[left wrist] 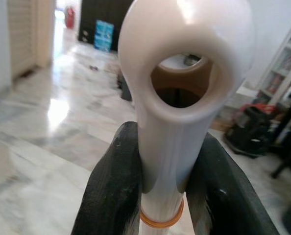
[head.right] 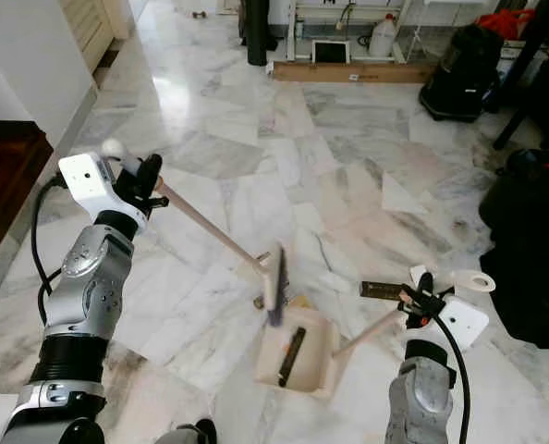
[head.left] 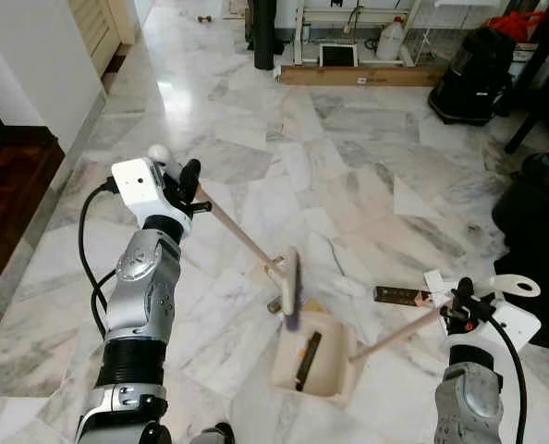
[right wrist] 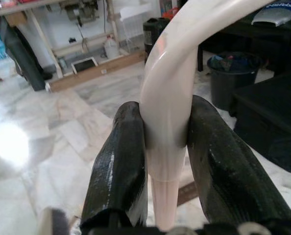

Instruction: Sweep floor

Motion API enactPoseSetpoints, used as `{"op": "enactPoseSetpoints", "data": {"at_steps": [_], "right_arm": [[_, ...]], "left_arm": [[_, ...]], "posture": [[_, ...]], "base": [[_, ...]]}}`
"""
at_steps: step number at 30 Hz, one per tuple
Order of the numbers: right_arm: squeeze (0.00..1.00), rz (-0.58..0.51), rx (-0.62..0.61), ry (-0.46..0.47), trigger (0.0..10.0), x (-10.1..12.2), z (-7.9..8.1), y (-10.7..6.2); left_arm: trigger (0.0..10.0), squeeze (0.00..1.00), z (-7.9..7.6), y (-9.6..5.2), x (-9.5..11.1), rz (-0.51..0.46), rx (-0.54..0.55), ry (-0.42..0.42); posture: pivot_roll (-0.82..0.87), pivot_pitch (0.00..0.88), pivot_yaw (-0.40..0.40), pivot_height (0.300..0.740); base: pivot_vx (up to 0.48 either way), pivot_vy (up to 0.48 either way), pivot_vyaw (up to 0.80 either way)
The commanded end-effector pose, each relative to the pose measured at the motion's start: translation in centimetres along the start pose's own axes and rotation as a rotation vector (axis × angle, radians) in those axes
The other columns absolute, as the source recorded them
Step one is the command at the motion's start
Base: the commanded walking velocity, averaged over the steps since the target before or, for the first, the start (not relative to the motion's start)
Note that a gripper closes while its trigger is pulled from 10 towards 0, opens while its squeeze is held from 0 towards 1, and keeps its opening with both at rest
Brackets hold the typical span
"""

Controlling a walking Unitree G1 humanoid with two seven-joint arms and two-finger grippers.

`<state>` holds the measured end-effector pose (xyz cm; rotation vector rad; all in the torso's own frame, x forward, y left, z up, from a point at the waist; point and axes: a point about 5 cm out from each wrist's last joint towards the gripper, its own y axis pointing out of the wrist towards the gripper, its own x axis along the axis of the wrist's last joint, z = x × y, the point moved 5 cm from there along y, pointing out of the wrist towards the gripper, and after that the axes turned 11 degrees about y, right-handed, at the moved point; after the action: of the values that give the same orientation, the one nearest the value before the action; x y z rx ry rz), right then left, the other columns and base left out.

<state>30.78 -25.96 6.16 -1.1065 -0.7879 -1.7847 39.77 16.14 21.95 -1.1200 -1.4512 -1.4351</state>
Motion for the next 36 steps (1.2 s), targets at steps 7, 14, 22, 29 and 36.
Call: {"op": "enactPoseSetpoints", "data": {"at_steps": [7, 14, 22, 29, 36], "right_arm": [[0.0, -0.081, -0.046, 0.138, 10.0, 2.3, 0.1, 1.1], [0.0, -0.092, -0.078, 0.23, 10.0, 2.7, -0.3, 1.1], [0.0, -0.079, -0.068, 0.239, 10.0, 2.5, 0.2, 1.2], [0.0, -0.076, -0.071, 0.243, 10.0, 2.5, 0.2, 1.3], [0.0, -0.079, -0.065, 0.244, 10.0, 2.6, 0.3, 1.5]], "left_arm": [[10.0, 0.0, -0.1, 0.7, 0.5, -0.036, -0.006, 0.049], [10.0, 0.0, -1.7, 0.8, 0.0, -0.024, -0.079, 0.045], [10.0, 0.0, -2.2, 0.9, -0.5, 0.012, -0.094, -0.047], [10.0, 0.0, -1.5, 1.1, -0.6, 0.03, -0.096, -0.056], [10.0, 0.0, -0.7, 1.4, 1.7, -0.073, -0.04, -0.028]], "posture": [[0.05, 0.012, 0.007, 0.74], [0.05, 0.003, 0.008, 0.74], [0.06, 0.029, 0.007, 0.74], [0.07, 0.045, 0.004, 0.74], [0.07, 0.049, -0.001, 0.74]], "base": [[0.0, 0.0, 0.0], [0.0, 0.0, 0.0], [0.0, 0.0, 0.0], [0.0, 0.0, 0.0], [0.0, 0.0, 0.0]]}}
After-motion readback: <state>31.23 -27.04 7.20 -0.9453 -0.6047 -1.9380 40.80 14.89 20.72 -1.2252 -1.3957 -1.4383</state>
